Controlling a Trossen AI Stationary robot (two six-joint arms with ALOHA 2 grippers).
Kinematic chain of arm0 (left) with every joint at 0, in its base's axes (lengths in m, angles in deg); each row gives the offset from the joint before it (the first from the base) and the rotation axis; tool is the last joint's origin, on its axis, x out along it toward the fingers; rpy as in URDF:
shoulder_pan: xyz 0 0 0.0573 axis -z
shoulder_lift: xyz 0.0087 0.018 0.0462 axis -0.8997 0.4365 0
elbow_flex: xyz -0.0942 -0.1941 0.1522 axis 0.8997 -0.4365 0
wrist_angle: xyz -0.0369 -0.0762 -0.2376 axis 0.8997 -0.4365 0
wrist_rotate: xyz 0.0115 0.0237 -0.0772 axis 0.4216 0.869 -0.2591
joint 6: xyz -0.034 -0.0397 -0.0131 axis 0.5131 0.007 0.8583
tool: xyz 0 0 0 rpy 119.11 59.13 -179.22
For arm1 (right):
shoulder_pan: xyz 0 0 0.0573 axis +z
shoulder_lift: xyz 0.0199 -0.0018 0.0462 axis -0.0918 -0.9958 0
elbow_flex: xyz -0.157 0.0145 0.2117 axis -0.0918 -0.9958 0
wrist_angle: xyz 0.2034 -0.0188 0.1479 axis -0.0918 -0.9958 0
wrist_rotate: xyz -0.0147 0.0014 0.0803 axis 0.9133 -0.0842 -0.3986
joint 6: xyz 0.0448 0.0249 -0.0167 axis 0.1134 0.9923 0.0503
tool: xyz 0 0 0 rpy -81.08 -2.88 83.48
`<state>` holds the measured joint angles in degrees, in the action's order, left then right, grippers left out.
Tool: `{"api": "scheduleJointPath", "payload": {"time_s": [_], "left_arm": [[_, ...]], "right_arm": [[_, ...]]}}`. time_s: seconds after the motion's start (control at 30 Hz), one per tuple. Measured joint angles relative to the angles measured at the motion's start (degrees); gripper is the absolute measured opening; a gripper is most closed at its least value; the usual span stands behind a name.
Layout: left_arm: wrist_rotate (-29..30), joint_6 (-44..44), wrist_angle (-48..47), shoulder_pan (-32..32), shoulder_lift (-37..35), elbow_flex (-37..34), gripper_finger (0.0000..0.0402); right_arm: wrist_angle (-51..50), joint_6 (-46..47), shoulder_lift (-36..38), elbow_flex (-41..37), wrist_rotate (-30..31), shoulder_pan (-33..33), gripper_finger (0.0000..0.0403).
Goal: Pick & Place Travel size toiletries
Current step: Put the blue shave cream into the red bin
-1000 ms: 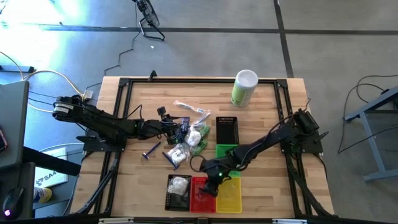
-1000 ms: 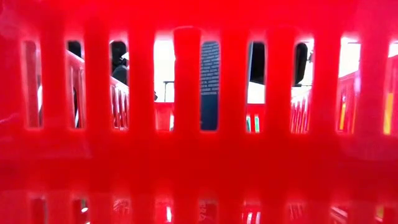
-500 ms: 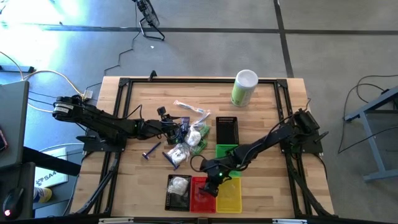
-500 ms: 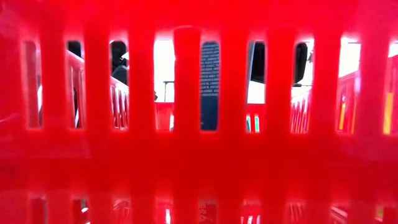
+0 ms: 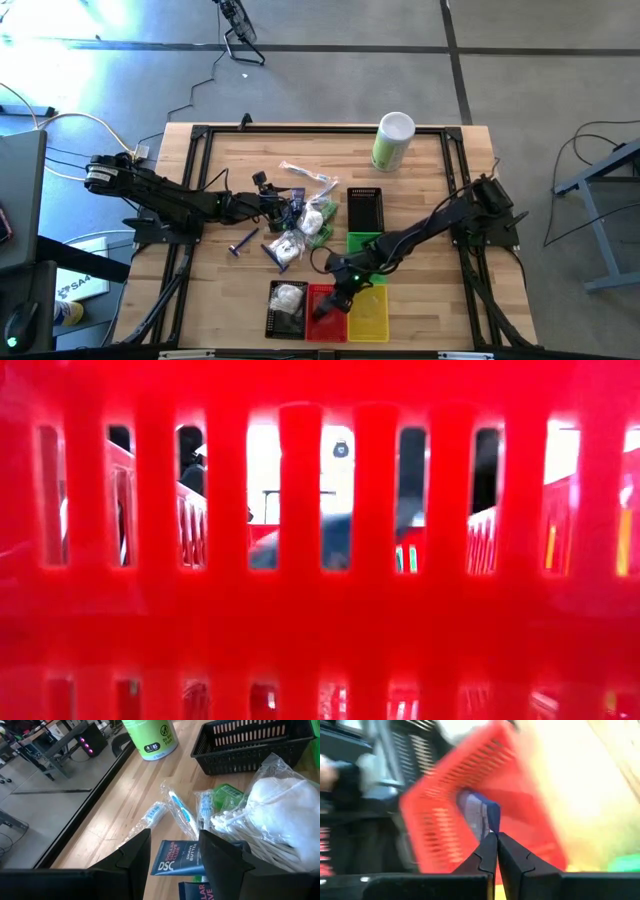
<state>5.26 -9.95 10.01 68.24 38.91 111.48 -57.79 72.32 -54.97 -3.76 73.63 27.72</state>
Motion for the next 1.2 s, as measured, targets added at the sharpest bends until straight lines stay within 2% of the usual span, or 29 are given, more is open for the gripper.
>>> {"api": "scheduleJointPath", "payload": {"time_s": [0.23,0.57,0.97,1.2], "left_arm": [[0.00,-0.04,0.04,0.00,-0.01,0.00,0.0161],[0.00,-0.09,0.04,0.02,0.00,0.00,0.0161],[0.00,-0.02,-0.26,0.00,0.01,0.00,0.0161],[0.00,-0.02,-0.25,0.01,0.01,0.00,0.0161]], "right_arm": [[1.86,-1.56,0.24,0.16,-4.33,0.04,0.0003],[2.35,-1.86,0.27,0.20,-1.44,0.02,0.0005],[2.44,-2.47,0.27,0.22,-0.29,0.02,0.0078],[1.54,-2.68,0.31,0.24,-0.67,-0.46,0.0094]]}}
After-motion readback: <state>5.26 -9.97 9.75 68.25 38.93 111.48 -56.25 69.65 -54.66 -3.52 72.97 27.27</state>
